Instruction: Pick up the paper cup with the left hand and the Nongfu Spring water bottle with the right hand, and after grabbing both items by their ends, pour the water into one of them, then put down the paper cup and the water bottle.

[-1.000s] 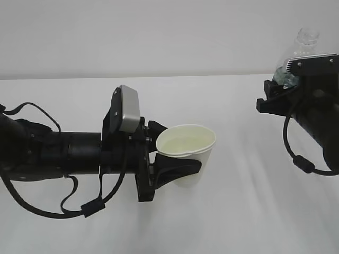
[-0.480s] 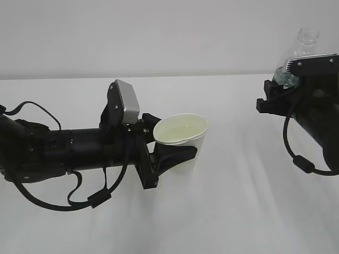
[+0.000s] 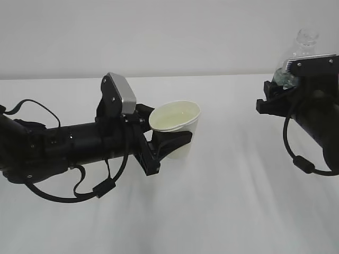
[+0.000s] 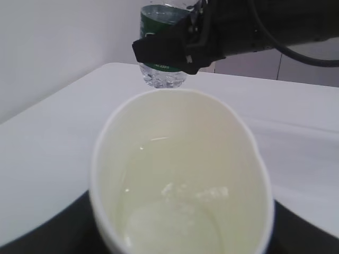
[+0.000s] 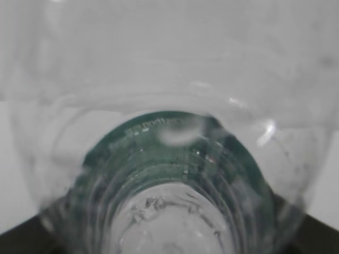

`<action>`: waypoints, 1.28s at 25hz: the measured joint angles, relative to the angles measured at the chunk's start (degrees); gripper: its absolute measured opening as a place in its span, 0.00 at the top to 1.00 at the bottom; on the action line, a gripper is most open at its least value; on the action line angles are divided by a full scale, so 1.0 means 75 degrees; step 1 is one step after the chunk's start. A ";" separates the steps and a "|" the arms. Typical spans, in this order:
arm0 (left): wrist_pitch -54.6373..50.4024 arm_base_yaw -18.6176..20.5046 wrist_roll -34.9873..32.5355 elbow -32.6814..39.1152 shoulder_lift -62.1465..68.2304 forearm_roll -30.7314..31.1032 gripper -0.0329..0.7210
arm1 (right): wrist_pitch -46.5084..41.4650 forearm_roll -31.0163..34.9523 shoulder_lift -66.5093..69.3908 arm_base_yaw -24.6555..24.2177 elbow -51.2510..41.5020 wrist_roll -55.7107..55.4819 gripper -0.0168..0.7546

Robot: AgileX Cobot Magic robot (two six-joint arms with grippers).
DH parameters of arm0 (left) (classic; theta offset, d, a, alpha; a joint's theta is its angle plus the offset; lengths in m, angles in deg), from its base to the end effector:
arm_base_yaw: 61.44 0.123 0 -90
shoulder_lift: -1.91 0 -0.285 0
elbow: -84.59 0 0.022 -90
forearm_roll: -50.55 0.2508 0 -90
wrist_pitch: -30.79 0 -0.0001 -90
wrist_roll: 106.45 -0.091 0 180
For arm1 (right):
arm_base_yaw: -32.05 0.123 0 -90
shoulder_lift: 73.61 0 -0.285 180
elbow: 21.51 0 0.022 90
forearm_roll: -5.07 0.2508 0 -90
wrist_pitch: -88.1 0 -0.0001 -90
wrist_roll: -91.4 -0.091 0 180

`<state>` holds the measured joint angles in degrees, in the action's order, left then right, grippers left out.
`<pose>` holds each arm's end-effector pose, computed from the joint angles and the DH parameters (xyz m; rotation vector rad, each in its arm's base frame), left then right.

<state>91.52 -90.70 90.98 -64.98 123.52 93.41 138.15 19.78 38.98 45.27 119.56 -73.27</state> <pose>0.2865 -0.2224 0.1424 0.9849 1.4778 -0.8320 0.3307 0.0595 0.1569 -0.1547 1.7772 -0.0814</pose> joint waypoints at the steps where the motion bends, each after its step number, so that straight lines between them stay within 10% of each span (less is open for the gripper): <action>1: -0.0010 0.0000 -0.0090 0.0000 0.0000 -0.0093 0.40 | -0.0016 0.0000 0.0000 0.0000 0.0000 0.0000 0.35; 32: -0.0034 0.2043 -0.0201 0.0000 0.0005 -0.0573 0.40 | -0.0062 0.0000 0.0000 0.0000 0.0000 0.0000 0.35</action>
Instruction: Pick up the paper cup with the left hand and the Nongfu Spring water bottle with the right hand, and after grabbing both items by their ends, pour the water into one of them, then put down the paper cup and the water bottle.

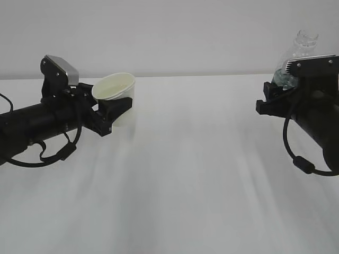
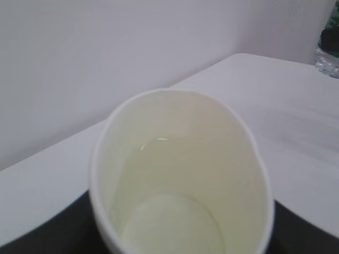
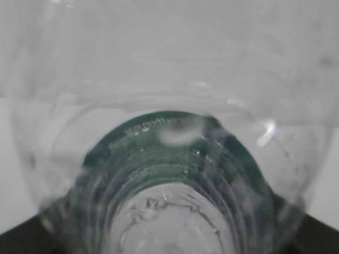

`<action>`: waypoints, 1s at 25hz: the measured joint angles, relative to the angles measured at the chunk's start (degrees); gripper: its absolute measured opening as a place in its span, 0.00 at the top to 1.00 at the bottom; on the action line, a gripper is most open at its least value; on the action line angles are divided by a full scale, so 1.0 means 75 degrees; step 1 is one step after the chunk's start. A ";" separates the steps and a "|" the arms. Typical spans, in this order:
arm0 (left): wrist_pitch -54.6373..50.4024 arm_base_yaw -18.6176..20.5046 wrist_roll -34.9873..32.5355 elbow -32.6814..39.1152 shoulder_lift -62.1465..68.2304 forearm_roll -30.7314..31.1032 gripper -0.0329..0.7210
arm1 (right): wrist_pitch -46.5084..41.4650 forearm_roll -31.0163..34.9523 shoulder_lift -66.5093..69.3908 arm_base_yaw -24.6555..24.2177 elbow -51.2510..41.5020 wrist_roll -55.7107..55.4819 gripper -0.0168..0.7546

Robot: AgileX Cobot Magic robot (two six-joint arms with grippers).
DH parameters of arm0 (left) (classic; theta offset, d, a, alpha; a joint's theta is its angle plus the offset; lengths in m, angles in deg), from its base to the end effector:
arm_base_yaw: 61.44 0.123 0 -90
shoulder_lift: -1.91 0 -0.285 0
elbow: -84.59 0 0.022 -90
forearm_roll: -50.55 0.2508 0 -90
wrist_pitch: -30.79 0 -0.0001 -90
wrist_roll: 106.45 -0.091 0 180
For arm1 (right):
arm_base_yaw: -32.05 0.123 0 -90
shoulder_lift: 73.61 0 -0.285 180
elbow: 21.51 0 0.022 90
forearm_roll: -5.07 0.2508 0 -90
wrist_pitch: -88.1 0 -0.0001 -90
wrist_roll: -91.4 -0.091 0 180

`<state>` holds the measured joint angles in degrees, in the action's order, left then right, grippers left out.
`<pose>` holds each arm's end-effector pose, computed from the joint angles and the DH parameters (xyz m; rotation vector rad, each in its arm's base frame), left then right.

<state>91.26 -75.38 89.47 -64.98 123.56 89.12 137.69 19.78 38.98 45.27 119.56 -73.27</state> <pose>0.3396 -0.1351 0.1436 0.7043 1.5736 -0.5974 0.3306 0.0596 0.1562 -0.1561 1.7851 -0.0802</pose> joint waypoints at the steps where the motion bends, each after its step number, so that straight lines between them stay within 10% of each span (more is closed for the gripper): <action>1: 0.0000 0.0033 0.0000 0.0000 0.0000 -0.0020 0.40 | 0.0000 0.0000 0.0000 0.0000 0.0000 0.0000 0.35; 25: 0.0000 0.1064 -0.0005 0.0000 0.0000 -0.0569 0.40 | -0.0023 0.0000 0.0000 0.0000 0.0000 0.0000 0.35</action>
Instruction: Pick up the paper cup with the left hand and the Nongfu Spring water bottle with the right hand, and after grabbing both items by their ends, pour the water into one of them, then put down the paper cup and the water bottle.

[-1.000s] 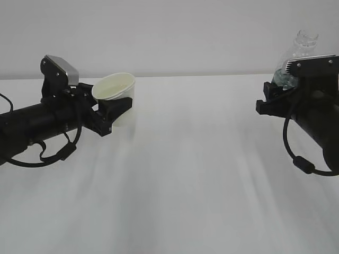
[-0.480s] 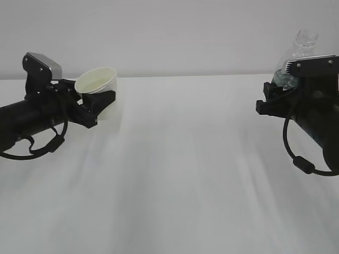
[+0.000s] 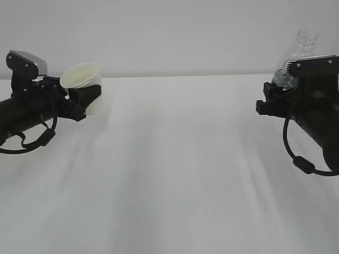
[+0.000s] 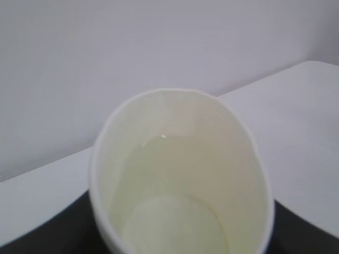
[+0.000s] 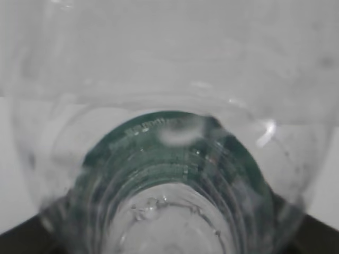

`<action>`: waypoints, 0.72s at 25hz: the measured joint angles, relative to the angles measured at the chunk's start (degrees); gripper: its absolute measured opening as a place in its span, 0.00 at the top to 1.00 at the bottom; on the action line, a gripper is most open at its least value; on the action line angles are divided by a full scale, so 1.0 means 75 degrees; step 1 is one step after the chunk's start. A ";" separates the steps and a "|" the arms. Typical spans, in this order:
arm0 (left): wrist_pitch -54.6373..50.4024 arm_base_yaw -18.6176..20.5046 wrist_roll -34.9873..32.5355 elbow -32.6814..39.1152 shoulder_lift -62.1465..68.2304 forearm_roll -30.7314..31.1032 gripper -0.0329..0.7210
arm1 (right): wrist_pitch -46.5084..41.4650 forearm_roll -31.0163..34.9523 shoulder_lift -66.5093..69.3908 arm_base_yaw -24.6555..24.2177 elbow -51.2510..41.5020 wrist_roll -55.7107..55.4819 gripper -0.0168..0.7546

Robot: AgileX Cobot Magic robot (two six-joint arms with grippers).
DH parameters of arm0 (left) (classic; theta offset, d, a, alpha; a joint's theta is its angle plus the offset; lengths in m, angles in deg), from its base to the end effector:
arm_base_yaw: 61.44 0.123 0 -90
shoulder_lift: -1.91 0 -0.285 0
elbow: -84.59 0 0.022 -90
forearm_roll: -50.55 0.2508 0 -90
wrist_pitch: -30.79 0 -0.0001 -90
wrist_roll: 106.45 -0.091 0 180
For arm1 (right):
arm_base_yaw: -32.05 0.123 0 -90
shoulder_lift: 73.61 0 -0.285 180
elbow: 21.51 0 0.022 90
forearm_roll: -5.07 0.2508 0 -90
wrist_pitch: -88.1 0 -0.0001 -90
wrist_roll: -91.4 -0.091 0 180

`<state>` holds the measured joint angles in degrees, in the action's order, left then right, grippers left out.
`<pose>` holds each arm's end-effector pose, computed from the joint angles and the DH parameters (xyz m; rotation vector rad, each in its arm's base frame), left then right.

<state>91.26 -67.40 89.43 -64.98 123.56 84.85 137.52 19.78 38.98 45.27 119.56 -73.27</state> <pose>0.3586 -0.0823 0.1452 0.5084 1.6136 -0.4732 0.3305 0.0596 0.1559 -0.1566 1.7880 -0.0798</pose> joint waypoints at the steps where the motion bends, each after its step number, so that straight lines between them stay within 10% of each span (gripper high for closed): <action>1: 0.0000 0.0017 -0.0014 0.0000 0.0000 -0.0020 0.40 | 0.0000 0.0000 0.0000 0.0000 0.0000 0.0000 0.35; 18: 0.0000 0.0724 -0.0216 0.0000 0.0000 -0.0651 0.40 | -0.0012 0.0000 0.0000 0.0000 0.0000 0.0000 0.35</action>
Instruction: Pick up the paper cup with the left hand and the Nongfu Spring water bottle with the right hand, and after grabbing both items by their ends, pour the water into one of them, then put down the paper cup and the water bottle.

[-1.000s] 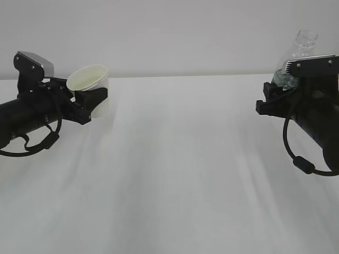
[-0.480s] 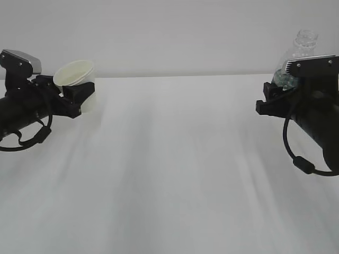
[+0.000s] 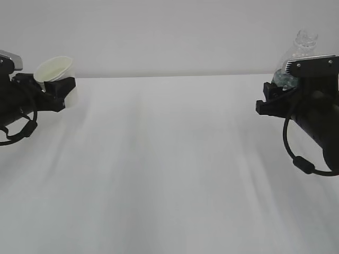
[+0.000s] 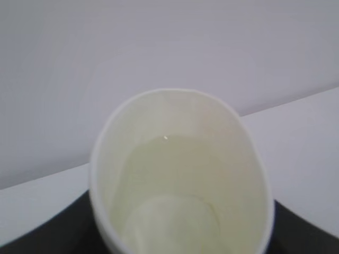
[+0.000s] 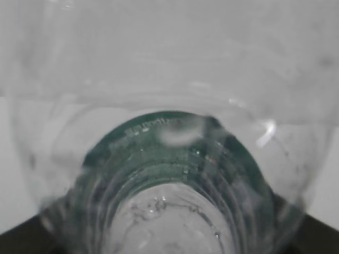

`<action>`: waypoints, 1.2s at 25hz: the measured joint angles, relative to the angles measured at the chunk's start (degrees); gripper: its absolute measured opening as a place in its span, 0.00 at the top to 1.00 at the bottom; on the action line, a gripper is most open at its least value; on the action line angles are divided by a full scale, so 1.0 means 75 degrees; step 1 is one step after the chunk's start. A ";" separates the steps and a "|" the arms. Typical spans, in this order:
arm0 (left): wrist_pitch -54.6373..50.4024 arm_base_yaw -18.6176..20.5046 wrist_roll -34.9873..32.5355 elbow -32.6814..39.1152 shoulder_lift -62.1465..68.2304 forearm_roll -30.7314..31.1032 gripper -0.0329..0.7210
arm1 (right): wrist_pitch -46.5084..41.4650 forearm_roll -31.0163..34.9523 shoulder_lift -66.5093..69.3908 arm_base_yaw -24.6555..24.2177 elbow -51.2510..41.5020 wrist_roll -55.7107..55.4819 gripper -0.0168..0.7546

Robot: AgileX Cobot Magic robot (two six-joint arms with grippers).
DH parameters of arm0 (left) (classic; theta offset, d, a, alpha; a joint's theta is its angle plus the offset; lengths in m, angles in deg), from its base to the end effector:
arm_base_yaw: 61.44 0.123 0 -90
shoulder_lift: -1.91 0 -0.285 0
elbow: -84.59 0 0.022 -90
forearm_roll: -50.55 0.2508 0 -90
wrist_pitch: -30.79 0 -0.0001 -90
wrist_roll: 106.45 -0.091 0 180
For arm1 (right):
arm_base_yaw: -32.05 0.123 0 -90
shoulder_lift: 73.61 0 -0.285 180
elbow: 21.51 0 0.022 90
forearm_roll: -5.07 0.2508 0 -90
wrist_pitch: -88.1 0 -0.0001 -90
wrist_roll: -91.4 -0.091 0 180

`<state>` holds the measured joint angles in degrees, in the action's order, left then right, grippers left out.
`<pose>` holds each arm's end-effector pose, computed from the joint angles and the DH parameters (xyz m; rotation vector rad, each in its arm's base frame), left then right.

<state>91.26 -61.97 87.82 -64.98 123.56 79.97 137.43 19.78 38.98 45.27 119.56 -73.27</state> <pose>0.3680 -0.0423 0.1469 0.3600 1.6242 -0.3563 0.3305 0.0596 0.1558 -0.1569 1.7895 -0.0795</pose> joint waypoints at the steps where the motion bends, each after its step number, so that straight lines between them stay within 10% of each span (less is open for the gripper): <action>1: 0.0000 0.0052 0.0000 0.0000 0.0000 -0.0020 0.40 | 0.0000 0.0000 0.0000 0.0000 0.0000 0.0000 0.35; 30: 0.0283 0.0593 -0.0706 0.0017 0.0690 -0.0919 0.40 | 0.0000 0.0000 0.0000 0.0000 0.0000 0.0000 0.35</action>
<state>93.38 -57.52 82.52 -64.85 128.73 73.07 137.43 19.78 38.98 45.27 119.56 -73.27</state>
